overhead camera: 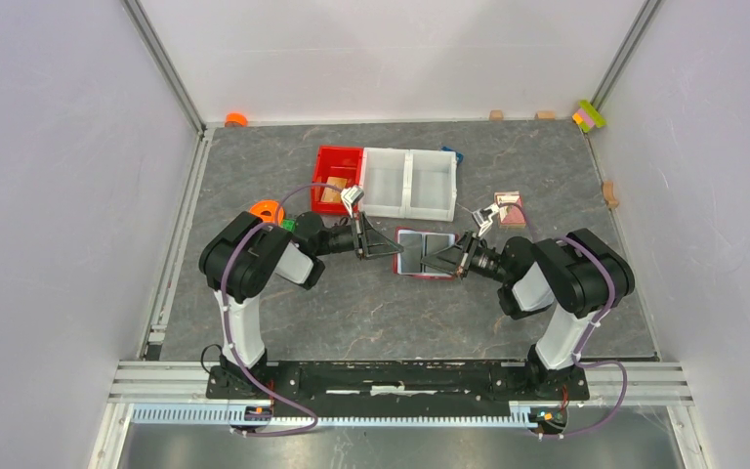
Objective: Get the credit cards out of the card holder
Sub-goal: Remove the credit card from the card holder.
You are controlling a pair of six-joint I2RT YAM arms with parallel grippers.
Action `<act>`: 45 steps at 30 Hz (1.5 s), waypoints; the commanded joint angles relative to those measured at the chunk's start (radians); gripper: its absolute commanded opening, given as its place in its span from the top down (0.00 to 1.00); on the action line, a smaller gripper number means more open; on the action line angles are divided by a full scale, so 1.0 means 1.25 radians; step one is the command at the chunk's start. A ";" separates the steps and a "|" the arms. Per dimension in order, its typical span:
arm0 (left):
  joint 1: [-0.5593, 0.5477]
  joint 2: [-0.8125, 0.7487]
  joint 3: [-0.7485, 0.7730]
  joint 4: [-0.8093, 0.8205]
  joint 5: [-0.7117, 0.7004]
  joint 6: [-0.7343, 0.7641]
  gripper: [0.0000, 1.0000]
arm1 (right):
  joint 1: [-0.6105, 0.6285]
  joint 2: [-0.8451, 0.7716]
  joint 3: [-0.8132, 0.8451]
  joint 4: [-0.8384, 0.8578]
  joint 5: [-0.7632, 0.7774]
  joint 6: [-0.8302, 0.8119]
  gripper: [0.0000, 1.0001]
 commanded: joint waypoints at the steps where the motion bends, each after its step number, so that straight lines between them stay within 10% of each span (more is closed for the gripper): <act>1: -0.004 -0.015 0.014 0.084 0.030 -0.008 0.88 | -0.008 0.001 -0.015 0.370 0.006 -0.002 1.00; 16: 0.001 0.010 0.024 0.052 0.025 -0.001 0.89 | -0.010 -0.002 -0.016 0.351 0.007 -0.010 0.90; 27: -0.001 -0.063 0.079 -0.582 -0.081 0.361 0.92 | -0.010 0.003 0.013 0.095 0.021 -0.129 0.89; 37: -0.003 -0.021 0.120 -0.721 -0.106 0.422 0.87 | -0.010 0.017 0.041 -0.091 0.040 -0.217 0.84; 45: -0.004 -0.012 0.132 -0.758 -0.102 0.437 0.65 | -0.009 -0.021 0.086 -0.409 0.115 -0.381 0.68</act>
